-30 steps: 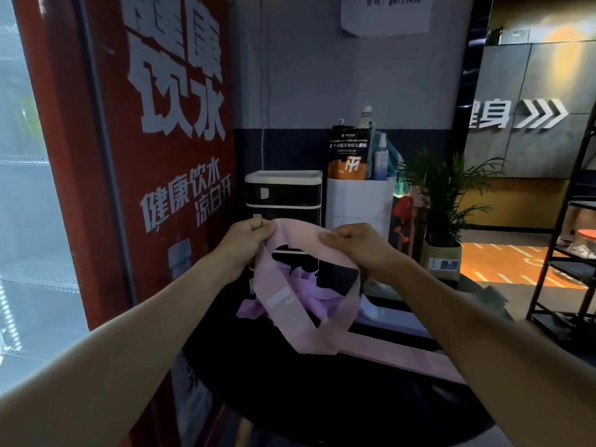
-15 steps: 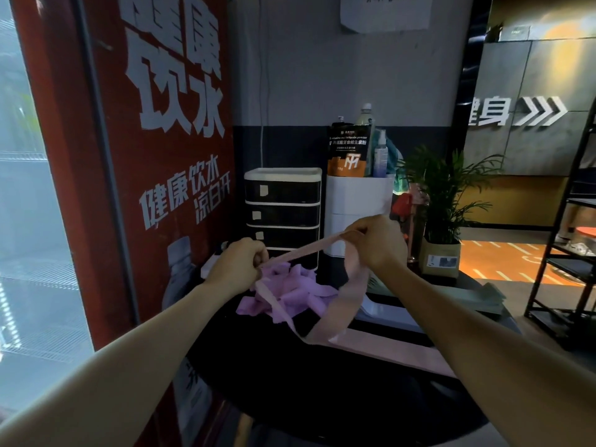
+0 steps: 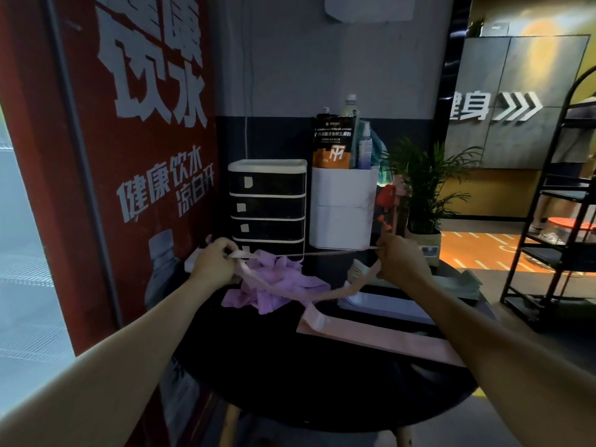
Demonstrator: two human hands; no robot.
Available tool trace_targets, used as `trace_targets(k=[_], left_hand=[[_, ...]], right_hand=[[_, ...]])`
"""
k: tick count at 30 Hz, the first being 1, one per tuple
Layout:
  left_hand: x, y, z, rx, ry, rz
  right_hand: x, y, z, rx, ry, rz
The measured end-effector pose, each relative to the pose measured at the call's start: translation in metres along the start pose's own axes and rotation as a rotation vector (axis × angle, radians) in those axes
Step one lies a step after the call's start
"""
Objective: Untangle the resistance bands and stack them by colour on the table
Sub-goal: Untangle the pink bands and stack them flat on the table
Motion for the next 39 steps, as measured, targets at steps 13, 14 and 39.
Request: trace_targets(k=[13,14,39], left_hand=[[0.025,0.031,0.012,-0.038,-0.123,0.456],[0.026,0.034,0.014,-0.028,-0.133,0.457],[0.029,0.073,0.027,0.045,-0.633,0.321]], right_hand=[[-0.006,-0.038,0.034,-0.459,-0.61,-0.119],[-0.005,-0.044,0.034,-0.465,-0.593,-0.131],[-0.037,-0.081,0.018,0.073,-0.31,-1.153]])
Point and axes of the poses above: each hand's wrist, its own z-axis away from the middle knuckle, its own x-axis out of the palm, y = z × x, the point moved 1 cm from there along -z, towards the middle knuckle, and after that the axes turned 14 degrees about z, right-handed, at the moved point
